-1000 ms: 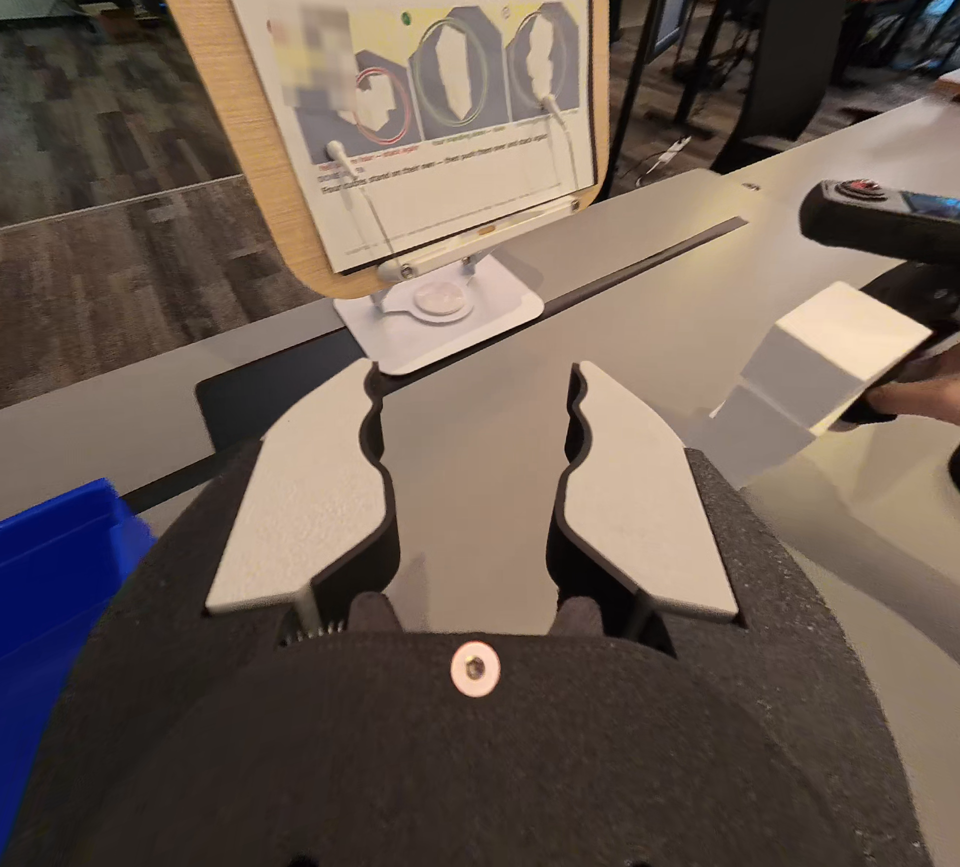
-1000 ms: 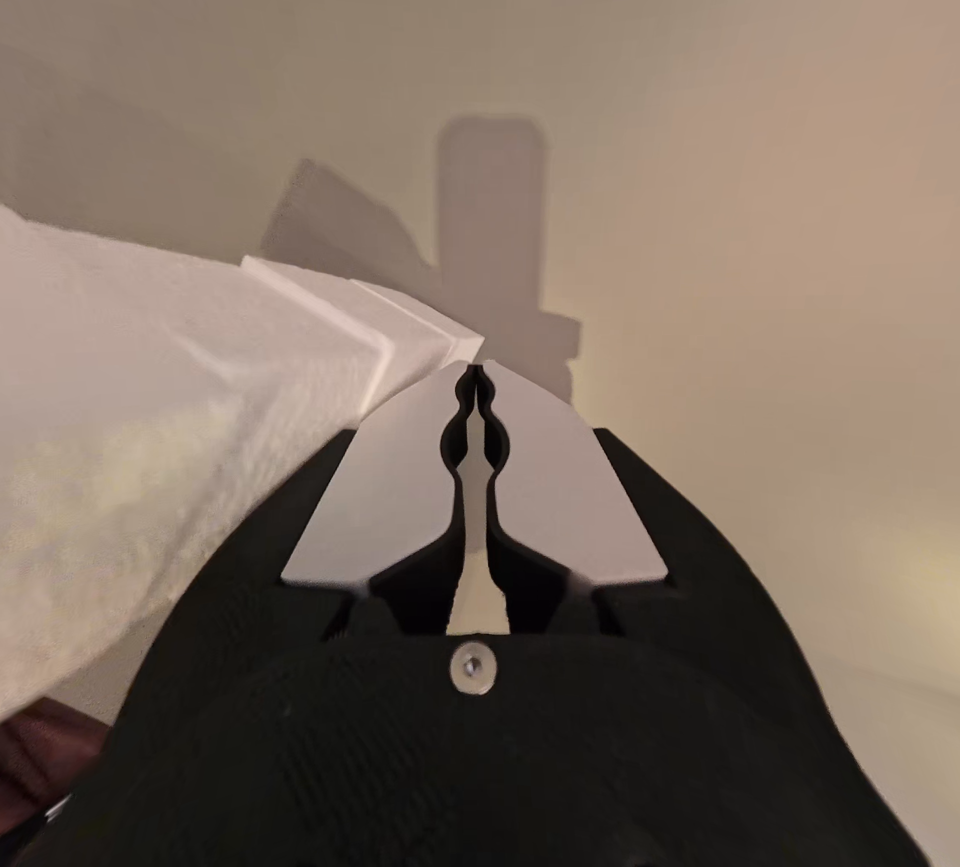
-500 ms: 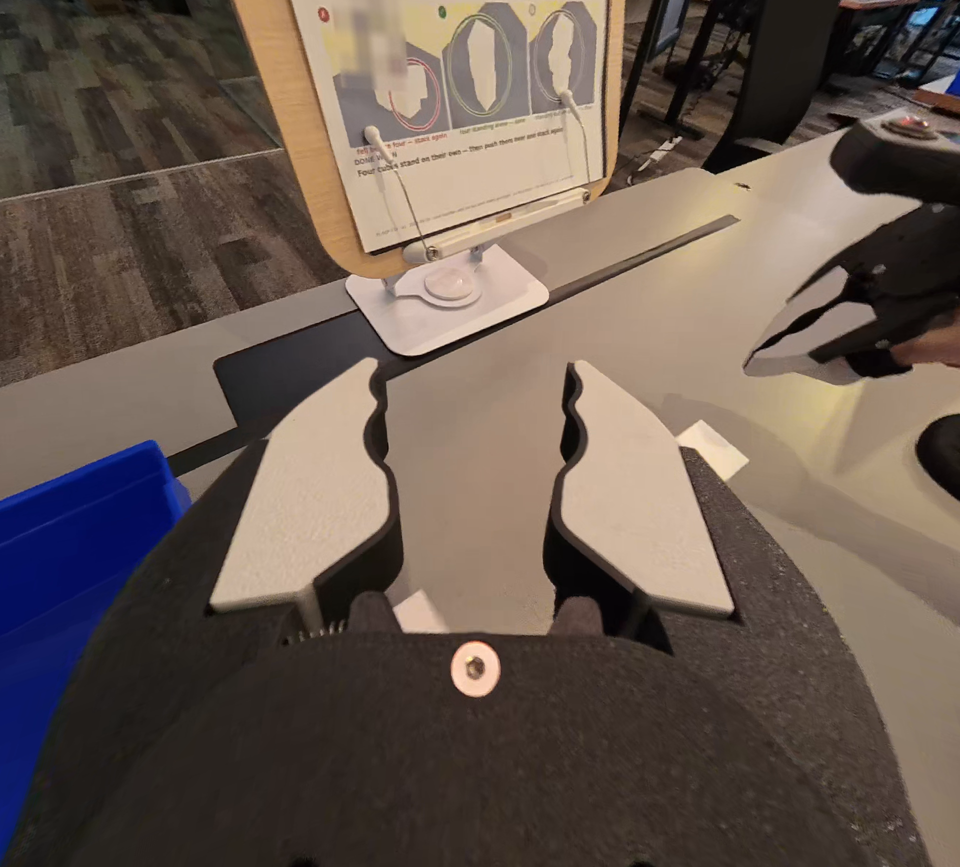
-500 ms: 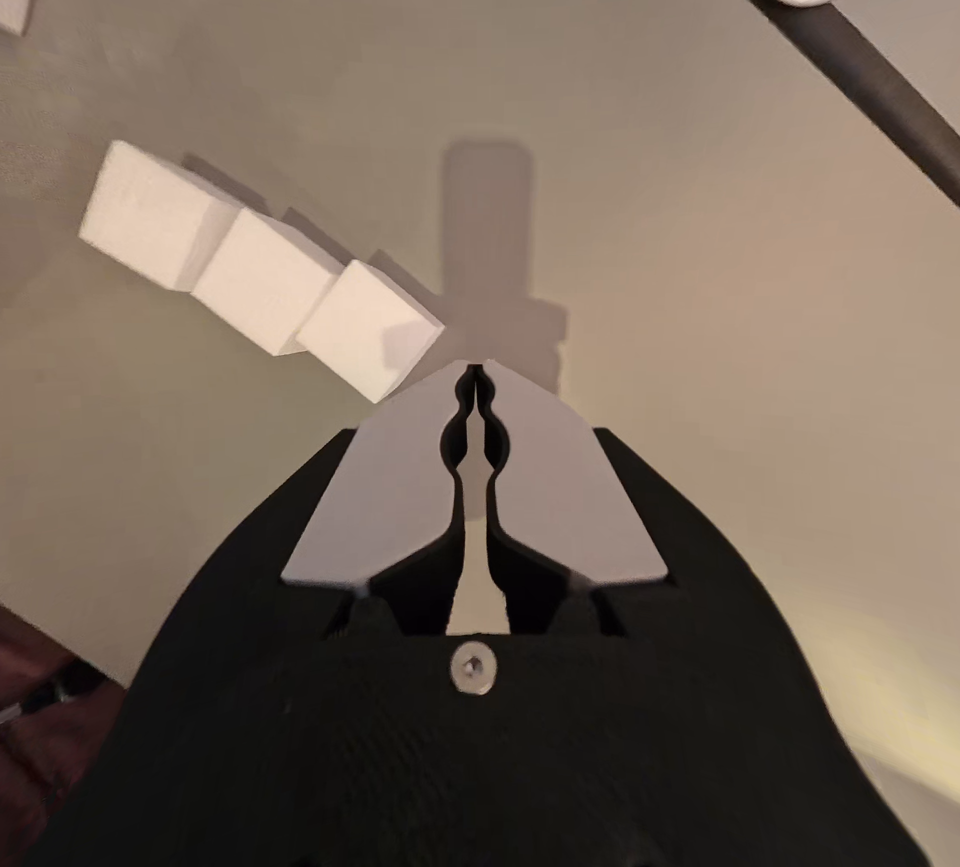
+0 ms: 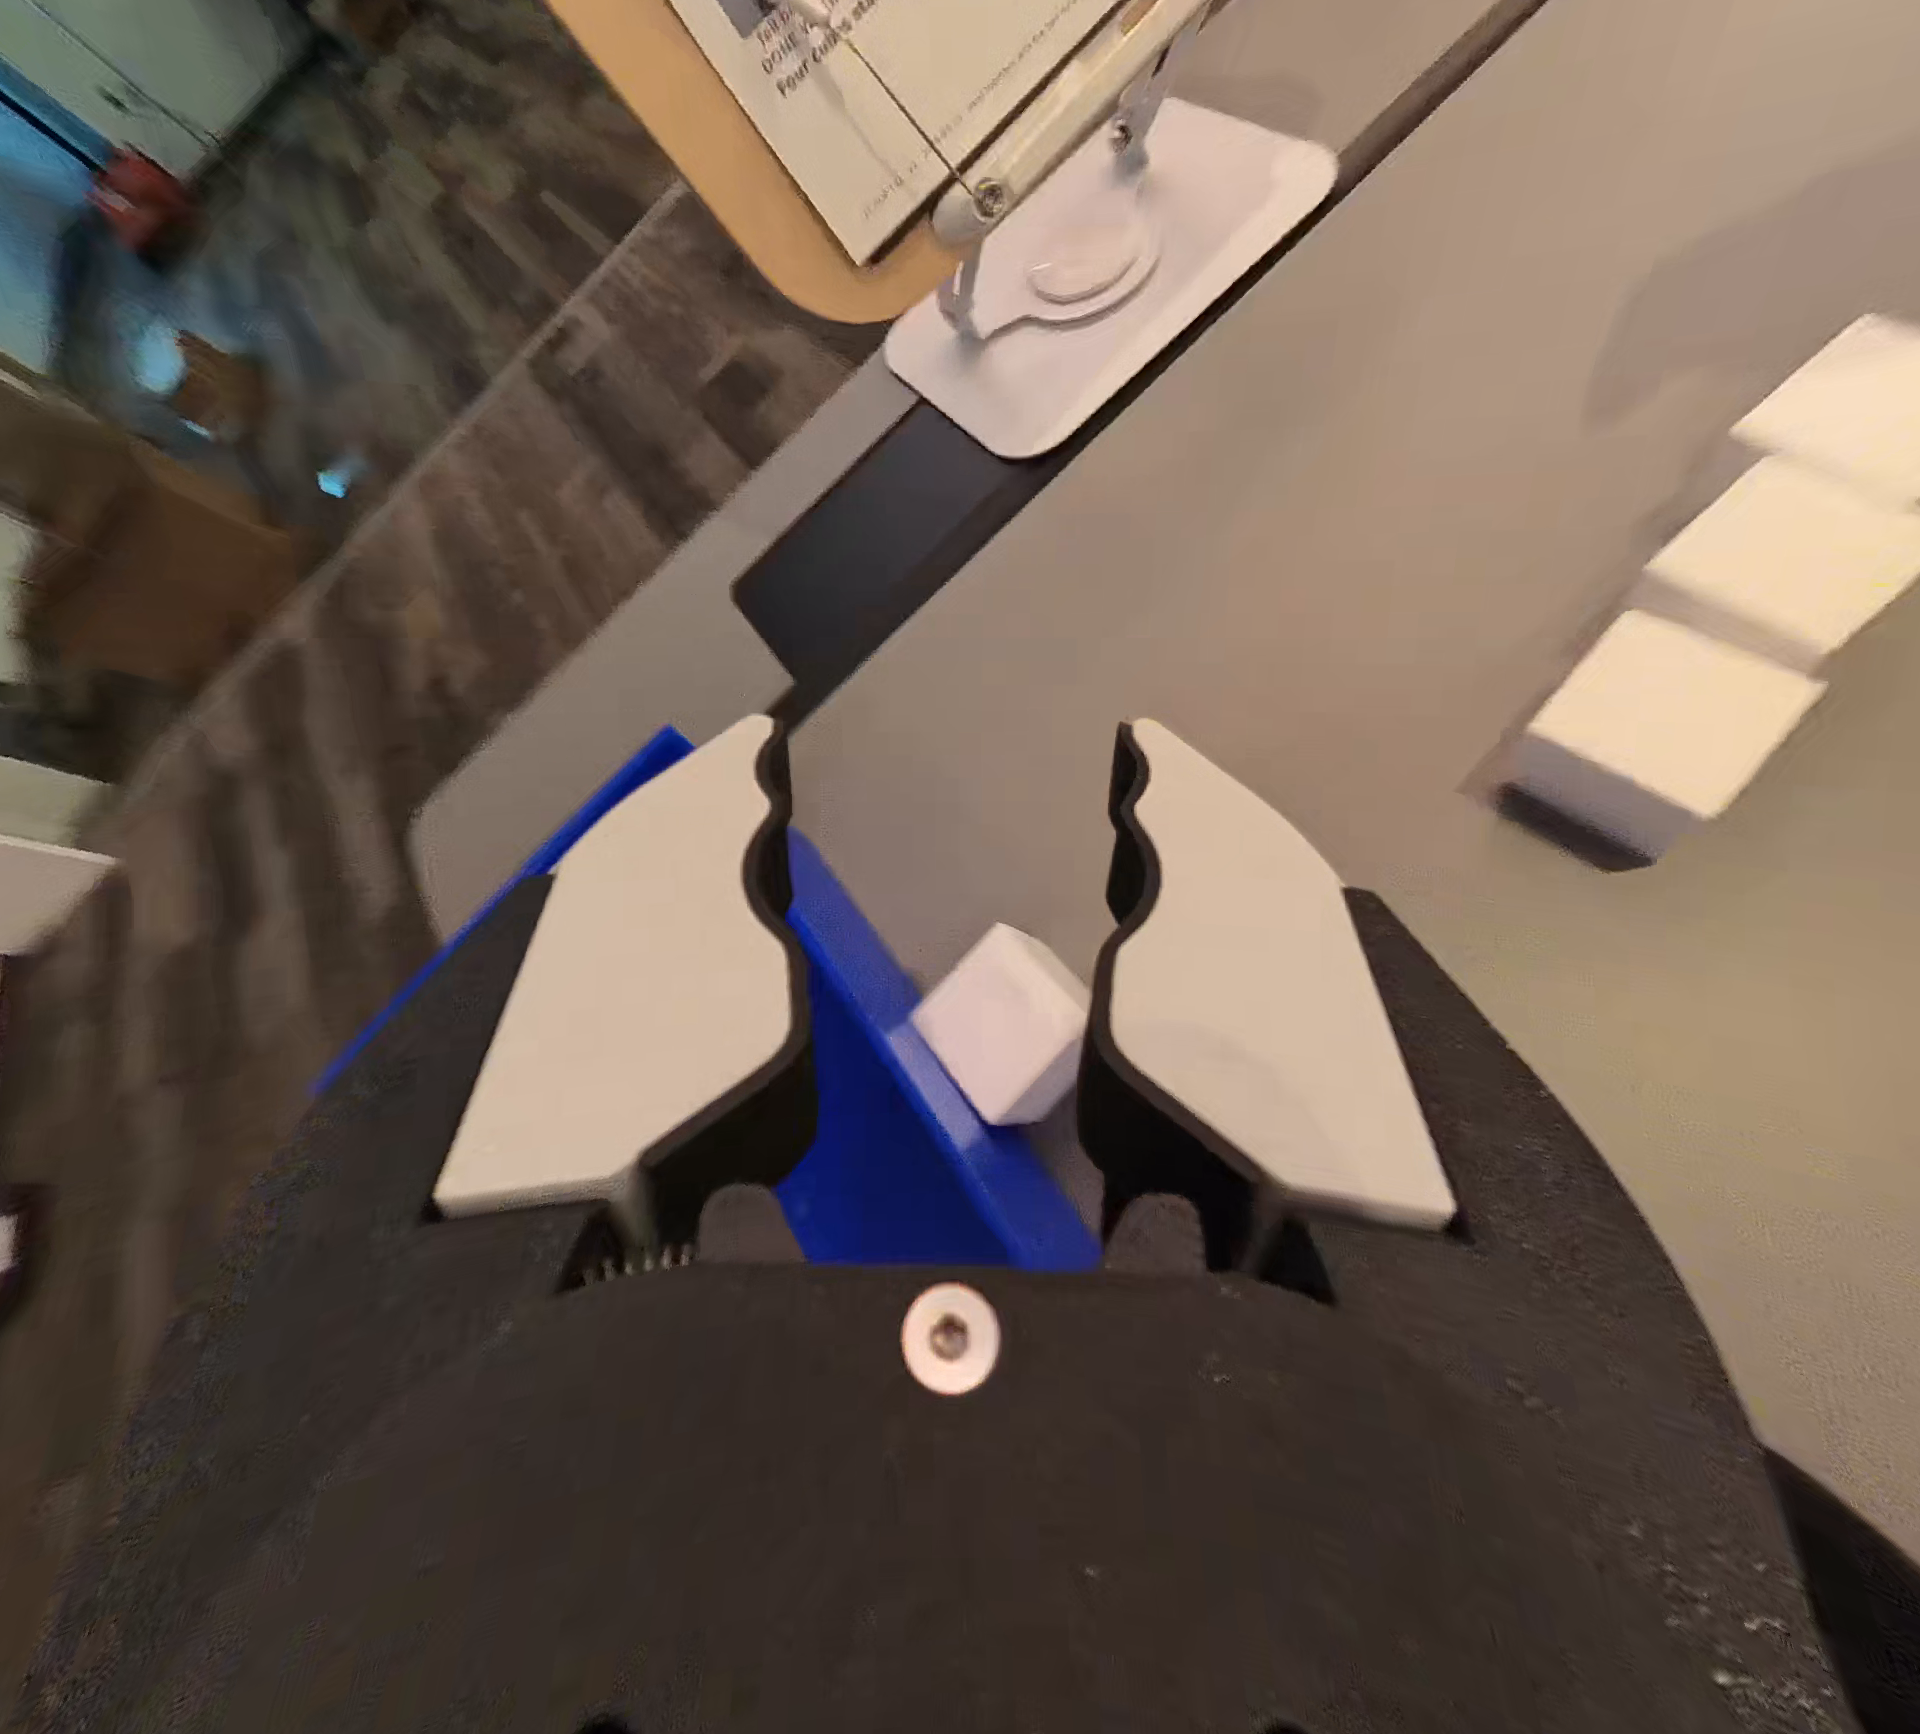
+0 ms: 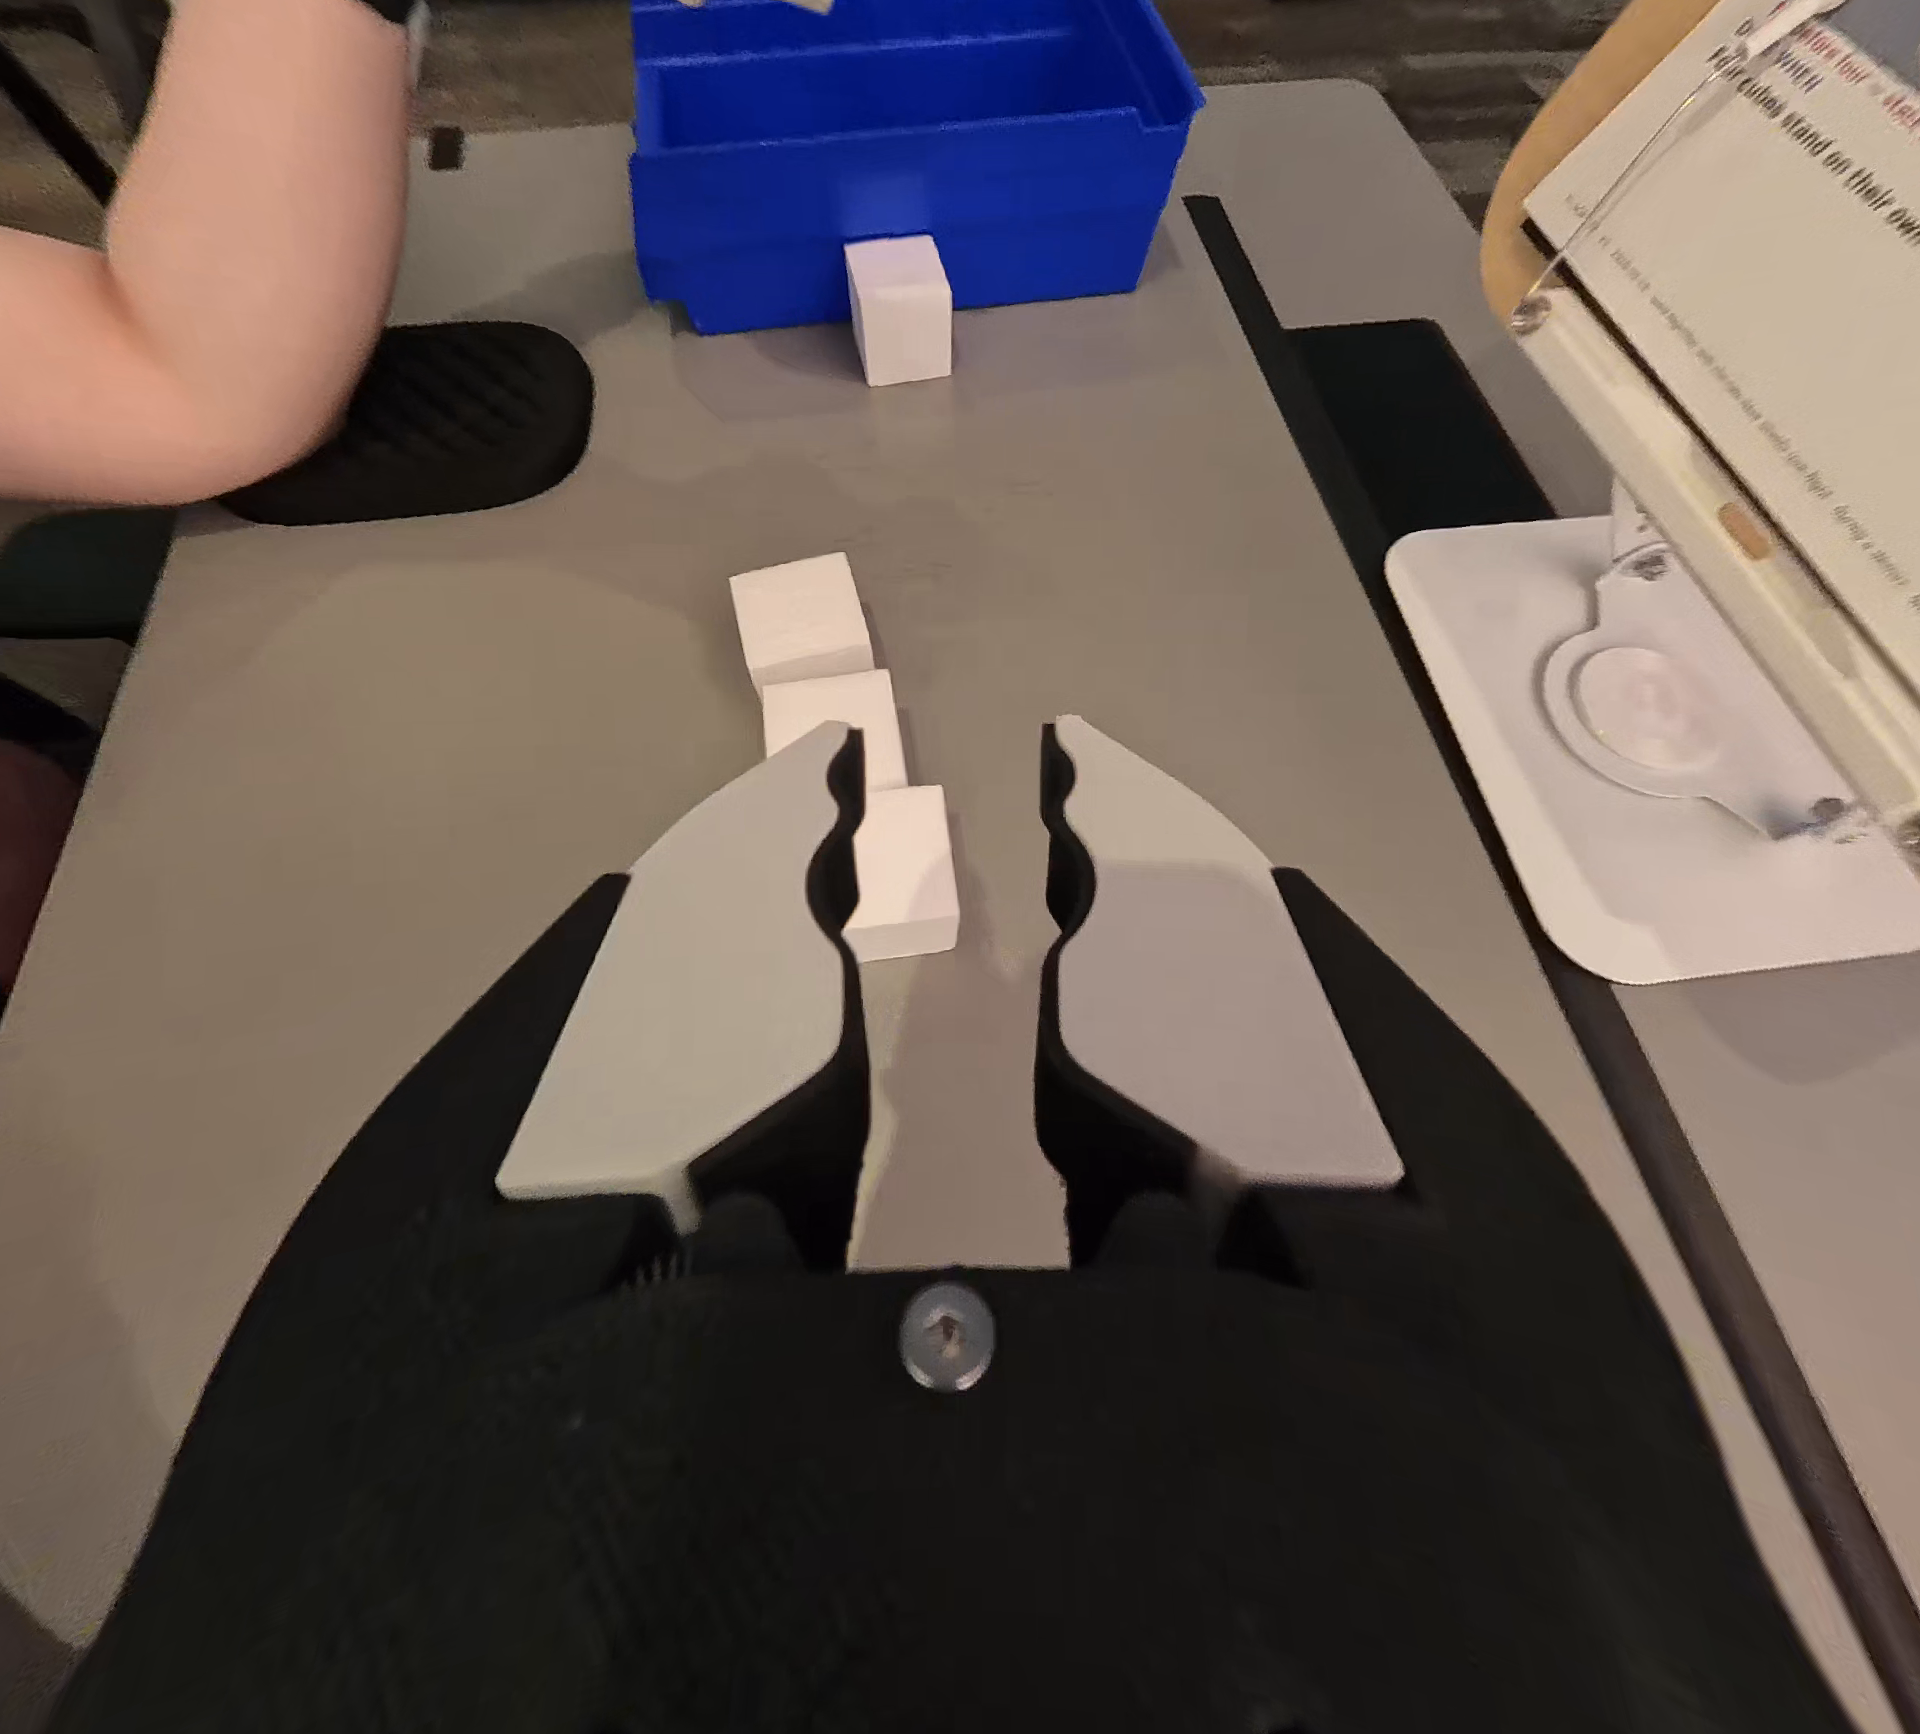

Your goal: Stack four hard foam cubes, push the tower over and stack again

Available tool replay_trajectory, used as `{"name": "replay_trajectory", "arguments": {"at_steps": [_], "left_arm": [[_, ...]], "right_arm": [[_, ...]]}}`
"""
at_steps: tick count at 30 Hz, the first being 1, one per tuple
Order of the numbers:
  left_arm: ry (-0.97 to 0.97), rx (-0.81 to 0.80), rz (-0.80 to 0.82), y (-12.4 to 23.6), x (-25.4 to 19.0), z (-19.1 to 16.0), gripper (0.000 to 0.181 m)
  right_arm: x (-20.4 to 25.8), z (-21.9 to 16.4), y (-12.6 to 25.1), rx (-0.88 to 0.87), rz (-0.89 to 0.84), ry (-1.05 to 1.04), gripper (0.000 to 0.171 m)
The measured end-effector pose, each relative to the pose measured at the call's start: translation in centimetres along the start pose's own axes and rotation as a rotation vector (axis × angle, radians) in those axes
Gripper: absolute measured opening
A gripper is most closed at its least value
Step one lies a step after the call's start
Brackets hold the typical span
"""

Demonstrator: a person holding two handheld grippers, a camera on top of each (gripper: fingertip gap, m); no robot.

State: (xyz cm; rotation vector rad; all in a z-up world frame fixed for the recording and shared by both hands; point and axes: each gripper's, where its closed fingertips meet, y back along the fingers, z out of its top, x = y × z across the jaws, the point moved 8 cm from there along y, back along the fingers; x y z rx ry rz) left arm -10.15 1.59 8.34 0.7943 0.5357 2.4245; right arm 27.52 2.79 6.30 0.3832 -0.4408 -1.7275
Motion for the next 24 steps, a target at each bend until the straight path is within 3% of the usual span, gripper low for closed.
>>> {"name": "replay_trajectory", "arguments": {"at_steps": [4, 8, 12, 16, 19, 24], "left_arm": [[-0.045, -0.022, 0.007, -1.2, -1.3, 1.2, 0.059], [-0.112, 0.039, -0.004, -2.5, -3.5, 1.8, 0.062], [-0.261, 0.276, 0.046, -5.1, -3.5, 1.2, 0.071], [-0.393, 0.532, -0.111, -6.9, -3.3, 0.1, 0.072], [-0.494, 0.58, -0.032, -7.8, -2.5, -0.5, 0.061], [-0.64, 0.674, -0.062, -8.1, -3.0, -2.4, 0.064]], "right_arm": [[-0.9, -3.3, -0.6, -0.08, 0.106, -0.011, 0.035], [-2.1, -5.8, -0.2, -0.039, 0.103, -0.099, 0.043], [-2.2, -6.2, 0.7, -0.109, 0.127, -0.109, 0.043], [-2.5, -5.6, 1.1, -0.21, 0.173, -0.154, 0.043], [-2.5, -5.5, 1.5, -0.254, 0.196, -0.165, 0.043], [-2.7, -5.7, 2.1, -0.278, 0.188, -0.183, 0.043]]}}
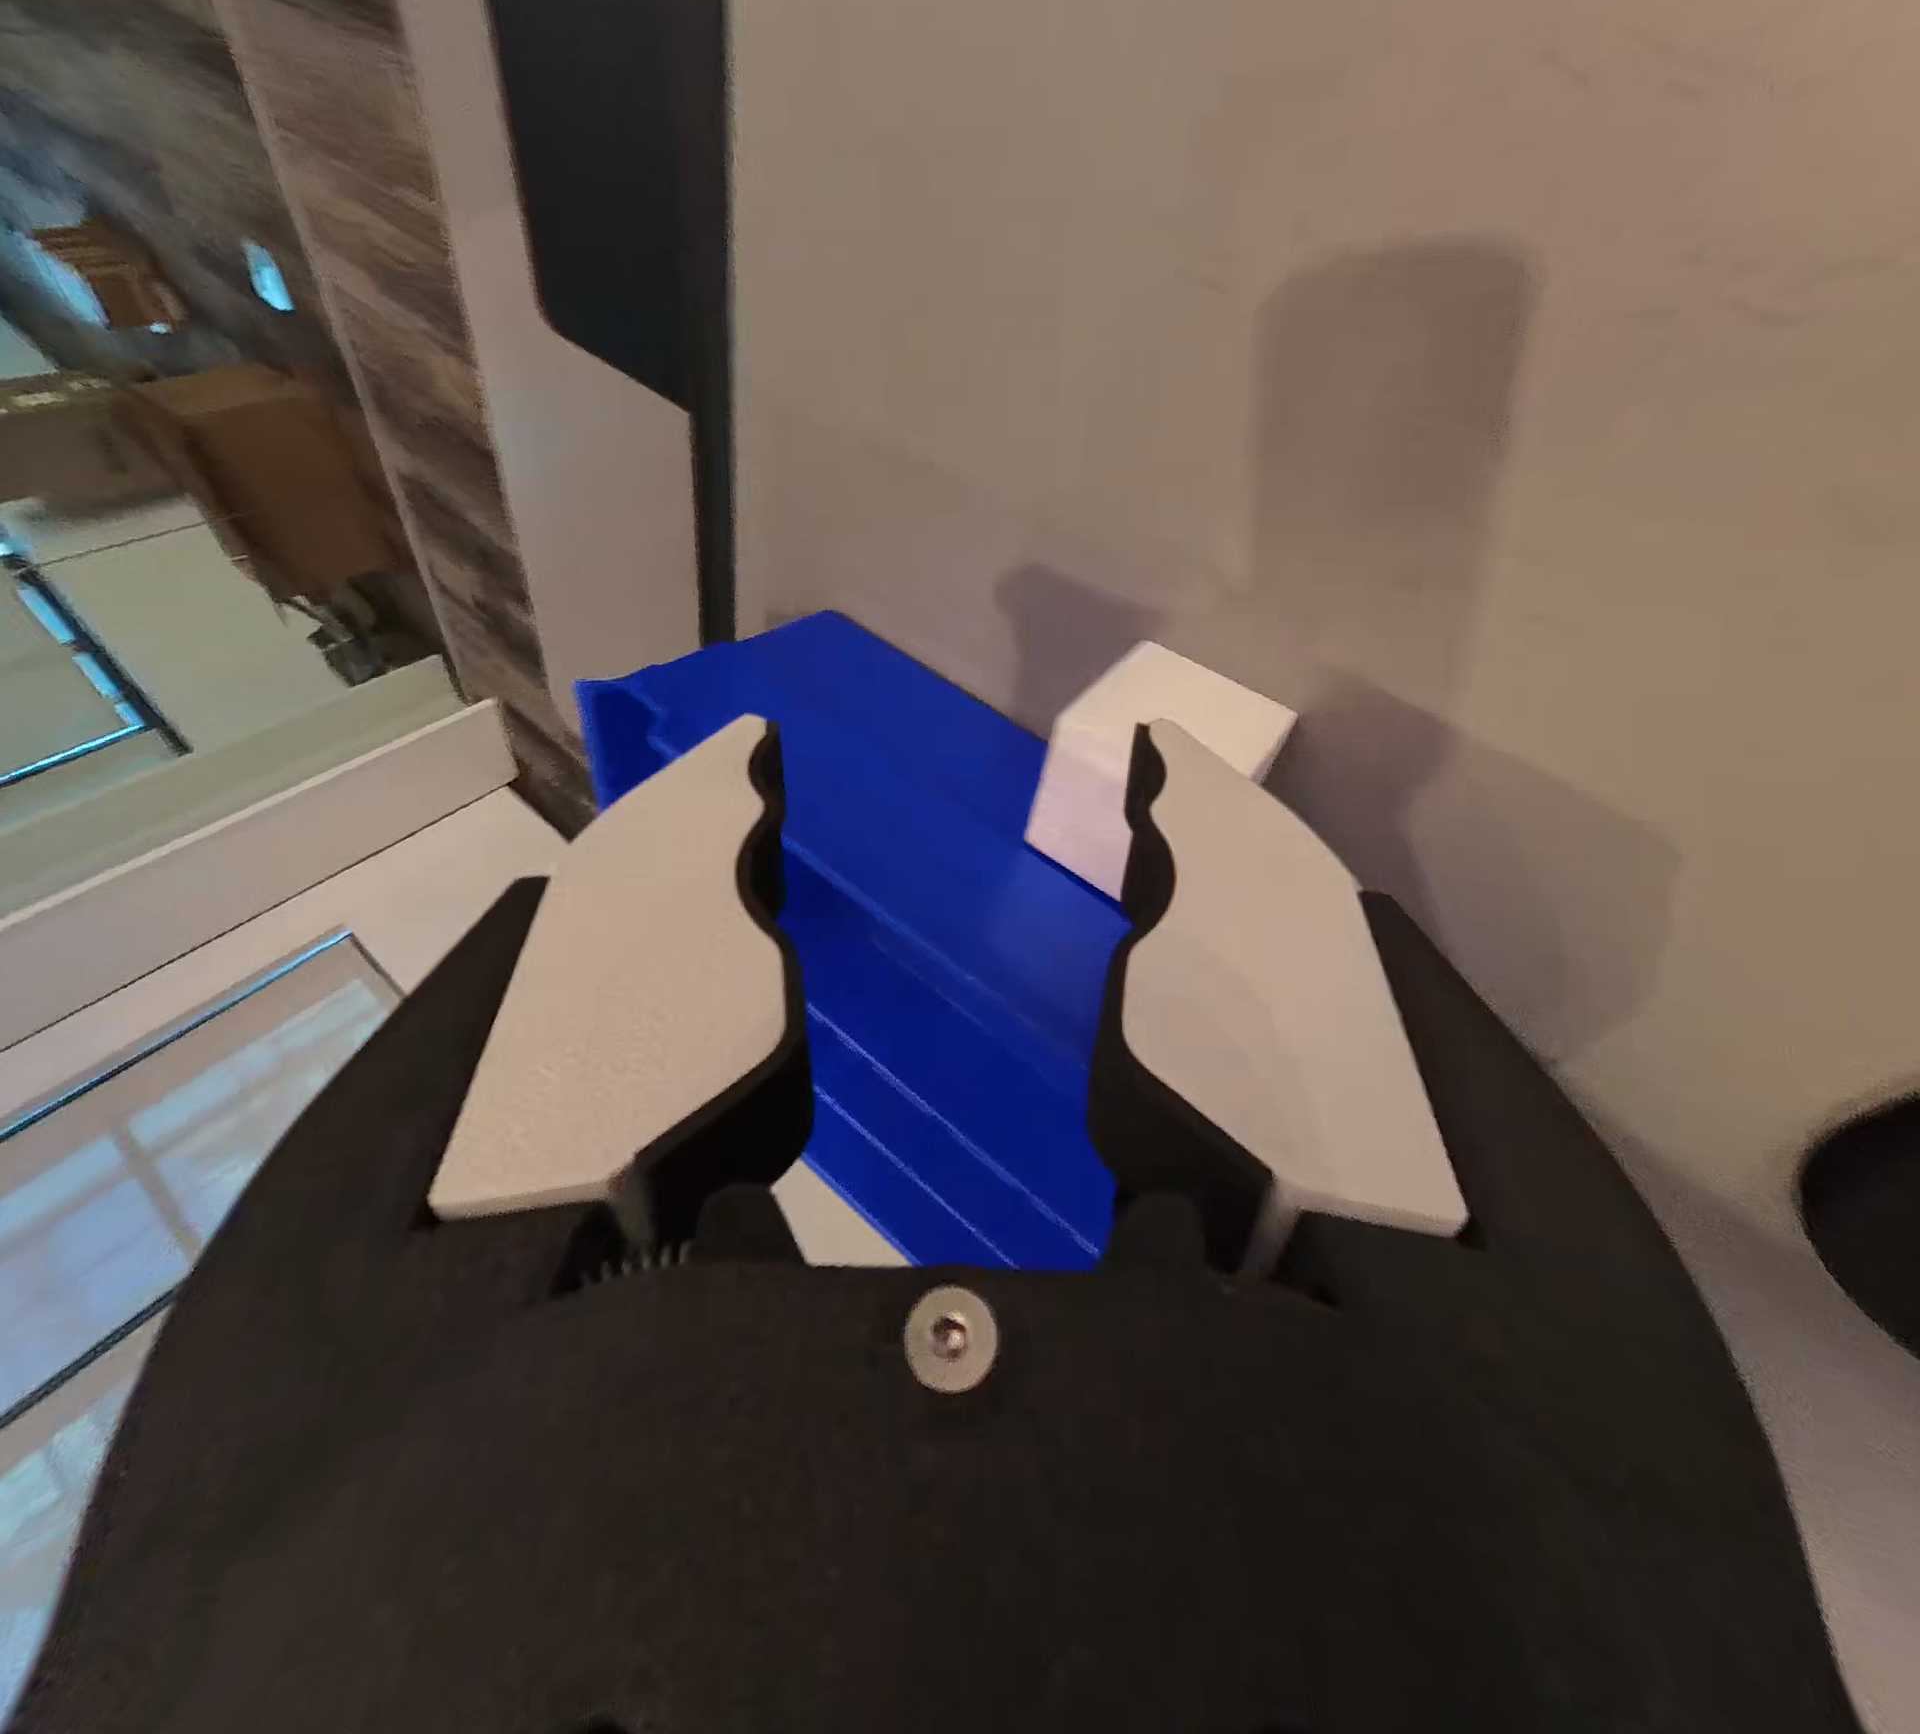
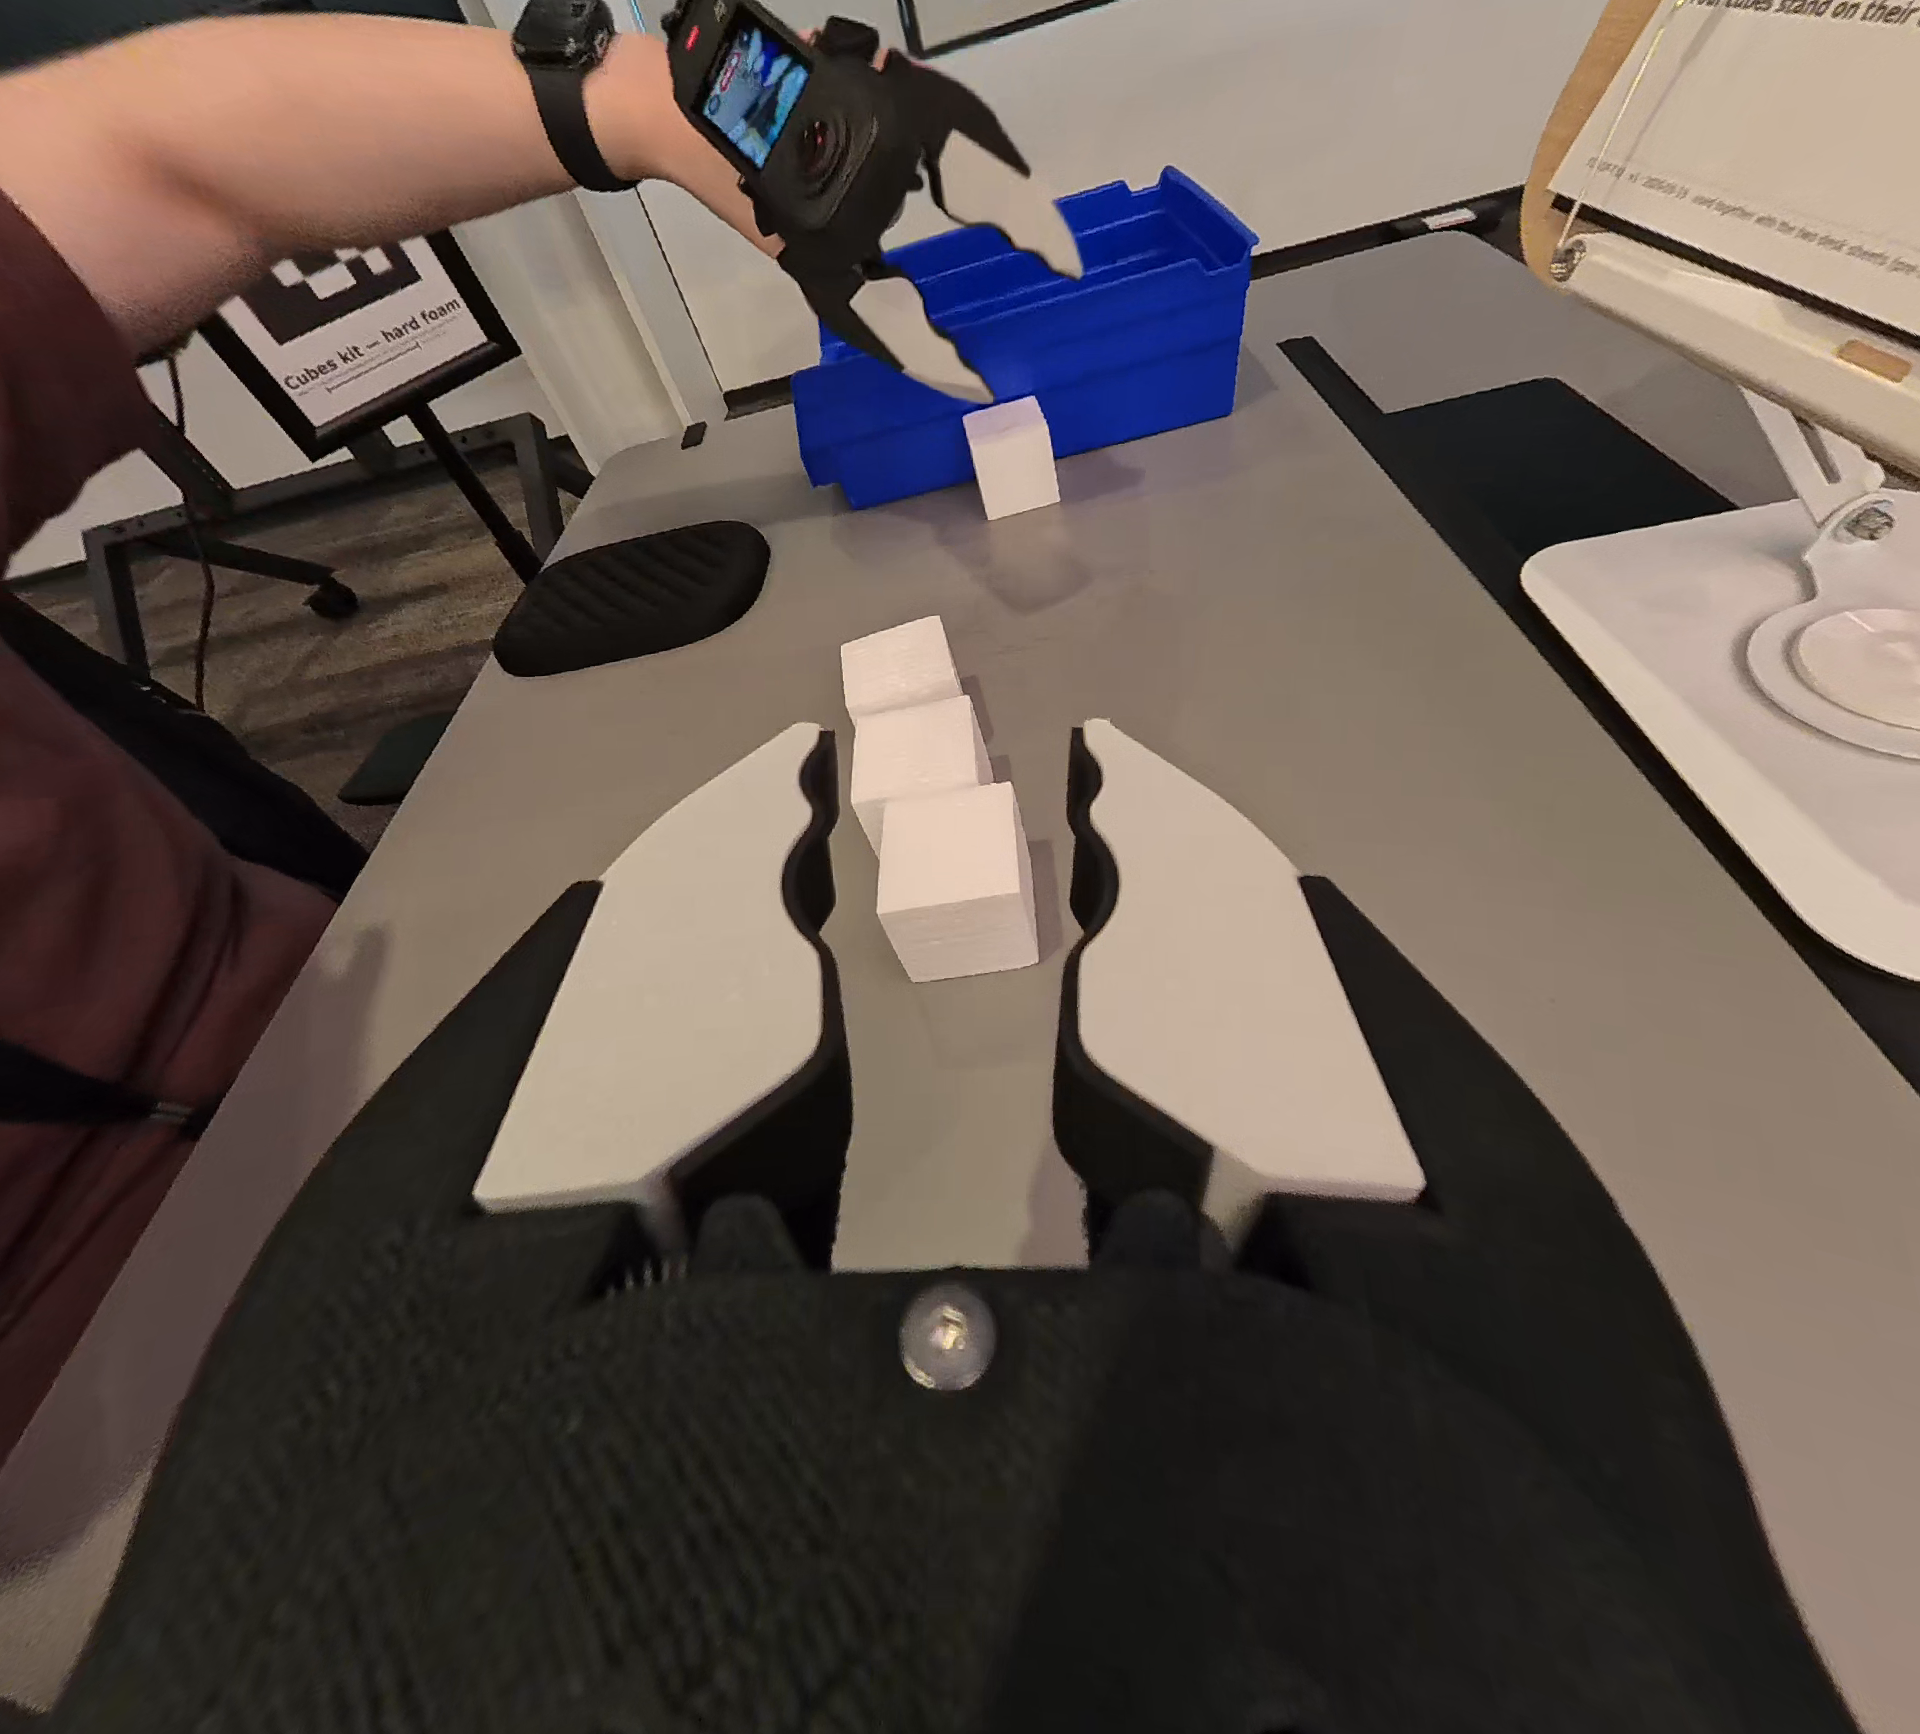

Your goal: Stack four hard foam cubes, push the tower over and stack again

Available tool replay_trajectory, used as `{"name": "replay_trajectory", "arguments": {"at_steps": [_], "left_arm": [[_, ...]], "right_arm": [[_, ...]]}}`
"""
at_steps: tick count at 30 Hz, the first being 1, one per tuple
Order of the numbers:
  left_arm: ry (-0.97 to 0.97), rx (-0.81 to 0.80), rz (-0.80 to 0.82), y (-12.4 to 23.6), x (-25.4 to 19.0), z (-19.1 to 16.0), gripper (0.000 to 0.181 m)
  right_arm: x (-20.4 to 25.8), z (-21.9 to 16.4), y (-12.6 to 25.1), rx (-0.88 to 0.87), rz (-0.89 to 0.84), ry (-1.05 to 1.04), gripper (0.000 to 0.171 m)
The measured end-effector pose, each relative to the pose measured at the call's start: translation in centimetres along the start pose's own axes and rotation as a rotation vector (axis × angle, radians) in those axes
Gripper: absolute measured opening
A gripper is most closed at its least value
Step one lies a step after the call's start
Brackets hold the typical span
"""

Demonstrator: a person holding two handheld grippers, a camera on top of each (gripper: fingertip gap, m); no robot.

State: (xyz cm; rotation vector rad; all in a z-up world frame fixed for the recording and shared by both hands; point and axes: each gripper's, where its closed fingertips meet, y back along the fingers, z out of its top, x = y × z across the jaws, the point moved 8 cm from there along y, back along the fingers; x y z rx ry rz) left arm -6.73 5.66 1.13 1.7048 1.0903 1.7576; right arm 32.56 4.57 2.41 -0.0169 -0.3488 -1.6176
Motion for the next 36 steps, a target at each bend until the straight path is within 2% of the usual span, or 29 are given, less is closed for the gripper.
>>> {"name": "replay_trajectory", "arguments": {"at_steps": [5, 7, 11, 17, 25, 30, 36], "left_arm": [[0.006, 0.097, -0.208, -1.9, -1.0, -0.7, 0.061], [-0.015, 0.156, -0.278, -2.9, -1.5, -1.2, 0.069], [-0.156, 0.213, -0.295, -4.3, -2.0, -2.4, 0.082], [-0.232, 0.285, -0.319, -6.2, -2.4, -3.0, 0.082], [-0.276, 0.247, -0.297, -6.8, -2.8, -2.2, 0.067], [-0.331, 0.32, -0.314, -7.2, -3.4, -2.6, 0.059], [-0.274, 0.287, -0.294, -5.3, -3.0, -2.5, 0.058]], "right_arm": [[-0.2, -0.2, -0.1, 0.016, -0.004, -0.01, 0.043], [-0.1, -0.3, -0.2, 0.035, -0.006, -0.003, 0.043], [-0.1, -0.4, -0.2, 0.047, -0.015, 0.005, 0.044], [-0.7, -0.9, -0.6, 0.063, -0.009, -0.025, 0.044], [-1.3, -2.4, -1.6, 0.129, 0.002, -0.05, 0.045], [-1.4, -2.7, -1.5, 0.126, 0.008, -0.068, 0.045], [-1.0, -2.5, -1.3, 0.121, 0.033, -0.068, 0.045]]}}
